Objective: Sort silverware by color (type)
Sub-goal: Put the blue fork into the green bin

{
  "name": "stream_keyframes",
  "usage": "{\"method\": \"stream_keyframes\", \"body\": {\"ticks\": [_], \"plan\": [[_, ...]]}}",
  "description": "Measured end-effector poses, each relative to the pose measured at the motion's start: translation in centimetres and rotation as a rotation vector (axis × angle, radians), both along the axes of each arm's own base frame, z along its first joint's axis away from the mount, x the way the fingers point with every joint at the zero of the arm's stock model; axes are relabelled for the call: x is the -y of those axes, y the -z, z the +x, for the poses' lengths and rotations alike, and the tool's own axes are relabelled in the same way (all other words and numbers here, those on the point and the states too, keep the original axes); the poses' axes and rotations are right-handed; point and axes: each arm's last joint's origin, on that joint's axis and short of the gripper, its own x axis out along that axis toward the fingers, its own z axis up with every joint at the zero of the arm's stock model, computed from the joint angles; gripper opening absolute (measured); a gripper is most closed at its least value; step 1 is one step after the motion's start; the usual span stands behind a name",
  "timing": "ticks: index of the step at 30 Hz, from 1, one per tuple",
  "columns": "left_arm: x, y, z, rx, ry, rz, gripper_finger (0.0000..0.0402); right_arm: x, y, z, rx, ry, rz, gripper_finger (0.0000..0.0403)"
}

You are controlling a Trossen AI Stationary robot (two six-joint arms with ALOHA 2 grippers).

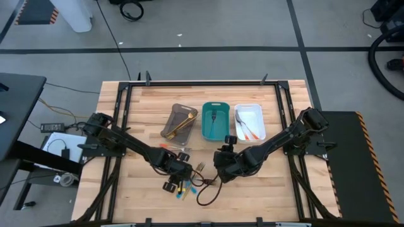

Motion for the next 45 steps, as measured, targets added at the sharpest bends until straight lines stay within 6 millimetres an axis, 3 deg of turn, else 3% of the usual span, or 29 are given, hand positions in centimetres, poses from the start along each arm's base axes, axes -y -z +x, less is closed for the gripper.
{"method": "stream_keyframes", "body": {"ticks": [9, 26, 35, 45], "plan": [[0.3, 1.0, 0.1, -0.016, -0.005, 0.02, 0.0144, -0.3, -0.1, 0.0, 0.02, -0.008, 0.002, 0.0115], [0.2, 0.9, 0.0, -0.025, -0.009, 0.034, 0.006, -0.4, -0.2, 0.2, 0.031, -0.018, 0.002, 0.0115], [-0.1, 0.8, -0.5, -0.067, -0.009, 0.067, 0.0055, -0.4, -0.2, 0.2, 0.032, -0.018, 0.002, 0.0115], [-1.6, -1.0, -1.1, -0.125, -0.042, 0.119, 0.0052, -0.4, -0.2, 0.3, 0.037, -0.026, 0.002, 0.0115]]}}
